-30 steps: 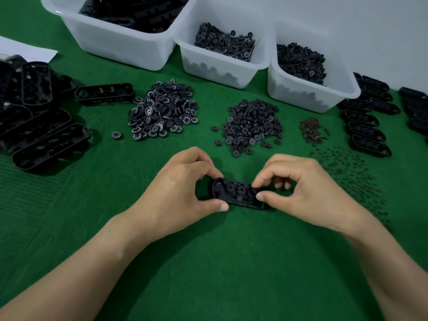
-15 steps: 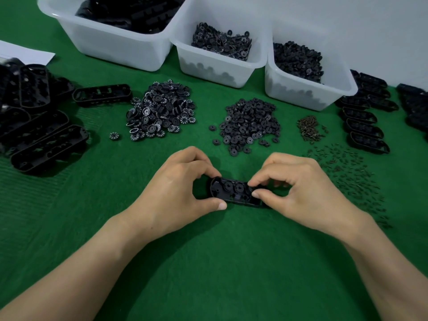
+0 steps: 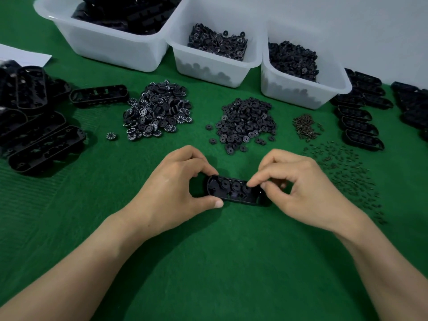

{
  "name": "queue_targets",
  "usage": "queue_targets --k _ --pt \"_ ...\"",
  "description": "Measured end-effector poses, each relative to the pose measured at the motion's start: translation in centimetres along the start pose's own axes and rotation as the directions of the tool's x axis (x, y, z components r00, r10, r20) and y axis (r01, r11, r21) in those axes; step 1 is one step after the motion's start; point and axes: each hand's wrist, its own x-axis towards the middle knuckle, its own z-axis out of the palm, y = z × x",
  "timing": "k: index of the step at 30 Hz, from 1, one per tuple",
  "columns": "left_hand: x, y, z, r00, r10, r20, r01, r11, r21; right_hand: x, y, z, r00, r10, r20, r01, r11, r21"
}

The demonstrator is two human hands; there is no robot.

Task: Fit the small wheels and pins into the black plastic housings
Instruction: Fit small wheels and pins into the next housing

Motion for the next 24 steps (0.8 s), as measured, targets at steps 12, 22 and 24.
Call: queue_targets --k 12,22,24 --pt "-0.5 2.0 1.1 0.994 0.080 0.071 -0.086 0.992 0.088 -4.8 2.3 -1.9 0.970 0.145 -0.193 -0.120 0.984 0.134" --pt "0.2 8.4 7.6 0.972 0.168 0.162 -0.187 0.976 0.108 -11.8 7.5 -6.3 0.833 0.339 -0.436 -0.264 0.938 0.225" --pt "0.4 9.7 9.0 0.970 0.182 0.160 -0.201 0.973 0.109 -13.1 8.6 -7.0 0.804 0.388 -0.450 -0.304 0.919 0.250"
